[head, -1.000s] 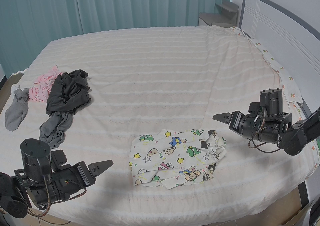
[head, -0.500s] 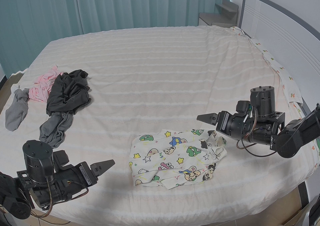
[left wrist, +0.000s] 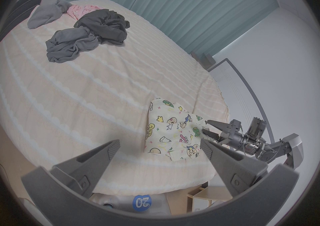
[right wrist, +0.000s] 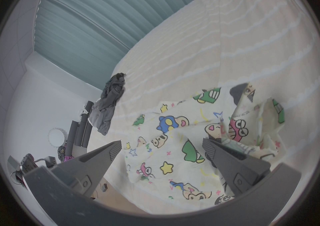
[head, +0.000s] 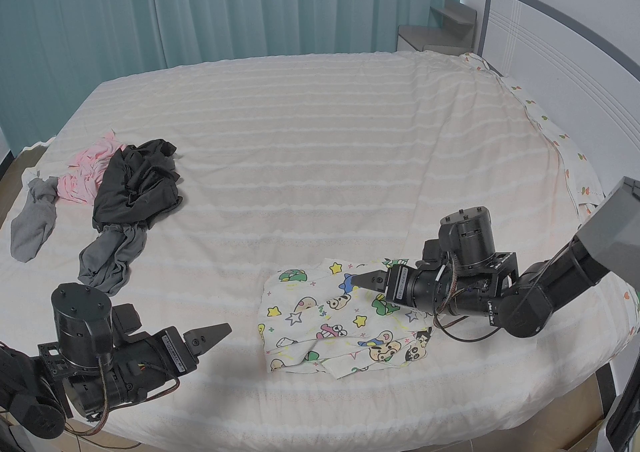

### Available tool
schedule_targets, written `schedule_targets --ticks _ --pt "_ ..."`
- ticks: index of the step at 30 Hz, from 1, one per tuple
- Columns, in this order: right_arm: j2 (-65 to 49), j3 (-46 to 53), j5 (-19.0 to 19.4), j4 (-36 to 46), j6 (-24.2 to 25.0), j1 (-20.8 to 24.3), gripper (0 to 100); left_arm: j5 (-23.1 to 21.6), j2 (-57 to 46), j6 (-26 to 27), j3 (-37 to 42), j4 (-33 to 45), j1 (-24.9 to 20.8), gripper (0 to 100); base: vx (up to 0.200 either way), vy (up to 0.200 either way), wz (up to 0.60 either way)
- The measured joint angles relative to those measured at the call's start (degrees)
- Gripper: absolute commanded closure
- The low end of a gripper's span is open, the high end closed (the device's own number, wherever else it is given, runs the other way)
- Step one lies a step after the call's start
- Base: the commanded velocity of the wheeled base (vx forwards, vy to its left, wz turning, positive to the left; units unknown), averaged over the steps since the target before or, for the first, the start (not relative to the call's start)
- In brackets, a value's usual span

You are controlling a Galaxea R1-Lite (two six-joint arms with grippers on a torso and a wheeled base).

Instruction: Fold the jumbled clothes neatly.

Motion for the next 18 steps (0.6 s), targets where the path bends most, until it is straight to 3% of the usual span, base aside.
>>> schedule_targets --ticks 18 --pt "3.1 3.2 -0.9 -2.0 0.0 -6.3 0 0.0 0.2 0.0 0.1 0.0 0.0 0 0.000 0.000 0.00"
